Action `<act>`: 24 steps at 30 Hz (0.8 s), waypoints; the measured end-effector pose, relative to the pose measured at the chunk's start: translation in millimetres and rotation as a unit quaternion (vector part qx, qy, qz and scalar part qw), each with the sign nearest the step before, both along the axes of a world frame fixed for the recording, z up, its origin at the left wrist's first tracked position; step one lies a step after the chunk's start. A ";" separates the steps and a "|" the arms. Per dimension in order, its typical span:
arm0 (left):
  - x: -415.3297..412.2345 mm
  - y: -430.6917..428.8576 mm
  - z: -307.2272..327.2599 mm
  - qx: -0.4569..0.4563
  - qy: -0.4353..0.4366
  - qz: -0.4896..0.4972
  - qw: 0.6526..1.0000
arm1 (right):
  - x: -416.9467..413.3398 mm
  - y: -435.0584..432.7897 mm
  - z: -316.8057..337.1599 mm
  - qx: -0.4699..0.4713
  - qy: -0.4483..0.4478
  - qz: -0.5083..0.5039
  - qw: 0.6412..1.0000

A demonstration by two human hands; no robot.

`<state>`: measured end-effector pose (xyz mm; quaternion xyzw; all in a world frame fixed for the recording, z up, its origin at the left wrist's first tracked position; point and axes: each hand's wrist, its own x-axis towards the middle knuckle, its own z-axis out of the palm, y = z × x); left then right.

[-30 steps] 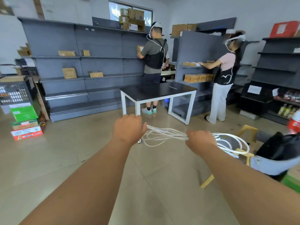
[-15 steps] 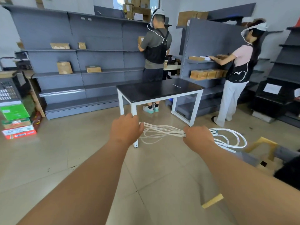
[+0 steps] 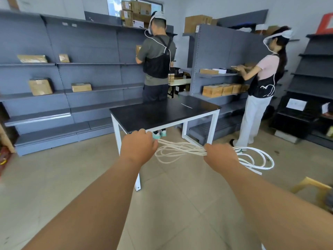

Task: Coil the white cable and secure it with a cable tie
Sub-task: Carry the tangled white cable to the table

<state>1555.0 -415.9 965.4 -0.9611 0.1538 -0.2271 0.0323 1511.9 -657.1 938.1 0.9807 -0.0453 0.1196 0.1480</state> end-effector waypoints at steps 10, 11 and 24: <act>172.7 -64.9 1.4 0.000 -0.027 -0.023 0.999 | 156.7 -69.9 1.5 0.013 -0.002 -0.014 1.000; 187.4 -69.5 -0.8 0.000 -0.026 -0.019 0.999 | 172.9 -75.2 -0.7 0.010 -0.001 -0.011 1.000; 377.3 -155.5 8.3 0.007 -0.036 0.068 0.997 | 412.7 -156.5 5.3 0.012 -0.025 0.099 0.995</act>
